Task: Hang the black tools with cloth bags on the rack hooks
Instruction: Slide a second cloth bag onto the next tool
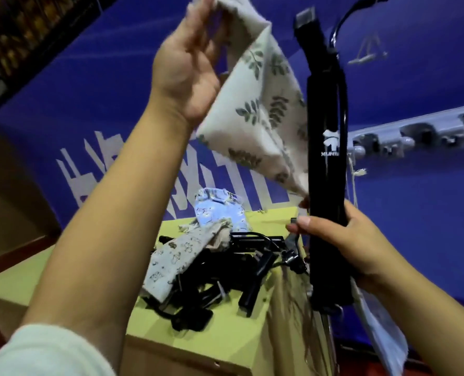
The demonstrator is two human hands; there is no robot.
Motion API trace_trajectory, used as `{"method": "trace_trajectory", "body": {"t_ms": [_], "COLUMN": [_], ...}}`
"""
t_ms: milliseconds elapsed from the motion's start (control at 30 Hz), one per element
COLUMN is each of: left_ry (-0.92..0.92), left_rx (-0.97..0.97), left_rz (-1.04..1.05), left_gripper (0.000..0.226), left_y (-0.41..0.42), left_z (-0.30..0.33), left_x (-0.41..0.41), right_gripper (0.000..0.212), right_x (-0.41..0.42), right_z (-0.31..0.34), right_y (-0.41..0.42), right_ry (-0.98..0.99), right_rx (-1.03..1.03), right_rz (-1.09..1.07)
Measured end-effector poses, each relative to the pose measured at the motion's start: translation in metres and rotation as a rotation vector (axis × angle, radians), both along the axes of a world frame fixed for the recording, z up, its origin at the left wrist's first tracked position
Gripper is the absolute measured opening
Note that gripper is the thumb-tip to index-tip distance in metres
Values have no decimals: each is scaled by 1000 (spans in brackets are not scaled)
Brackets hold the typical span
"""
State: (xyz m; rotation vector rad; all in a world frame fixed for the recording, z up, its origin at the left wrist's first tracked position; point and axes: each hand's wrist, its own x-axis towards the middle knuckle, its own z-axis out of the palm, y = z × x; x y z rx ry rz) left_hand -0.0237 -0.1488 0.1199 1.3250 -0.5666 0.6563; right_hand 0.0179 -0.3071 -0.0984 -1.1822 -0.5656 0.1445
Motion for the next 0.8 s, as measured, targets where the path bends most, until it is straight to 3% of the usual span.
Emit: {"method": "trace_trajectory", "body": {"t_ms": [67, 200, 267, 367, 433, 533, 600, 700, 800], "left_ry": [83, 113, 134, 403, 627, 856, 975, 1038, 973], "left_rx": [-7, -200, -321, -312, -220, -165, -124, -97, -185], "left_rz": [-53, -284, -380, -625, -579, -503, -471, -299, -199], "left_gripper": [30, 37, 41, 38, 27, 38, 30, 22, 31], "left_y": [-7, -9, -14, -30, -41, -52, -55, -51, -50], "left_z": [-14, -42, -67, -133, -174, -217, -232, -246, -248], "left_x": [-3, -25, -31, -32, -29, -23, -21, -8, 4], "right_gripper": [65, 35, 35, 30, 32, 18, 18, 24, 23], "right_x": [0, 0, -1, -8, -9, -4, -3, -4, -9], "right_z": [1, 0, -1, 3, 7, 10, 9, 5, 1], "right_y": [-4, -21, -26, -36, -47, -67, -79, -95, -104], "right_ry": [-25, -22, 1, 46, 91, 77, 63, 61, 57], "right_rx": [38, 141, 162, 273, 354, 346, 320, 297, 296], "right_rz": [-19, -116, -123, -80, -45, -70, -109, -121, -77]}}
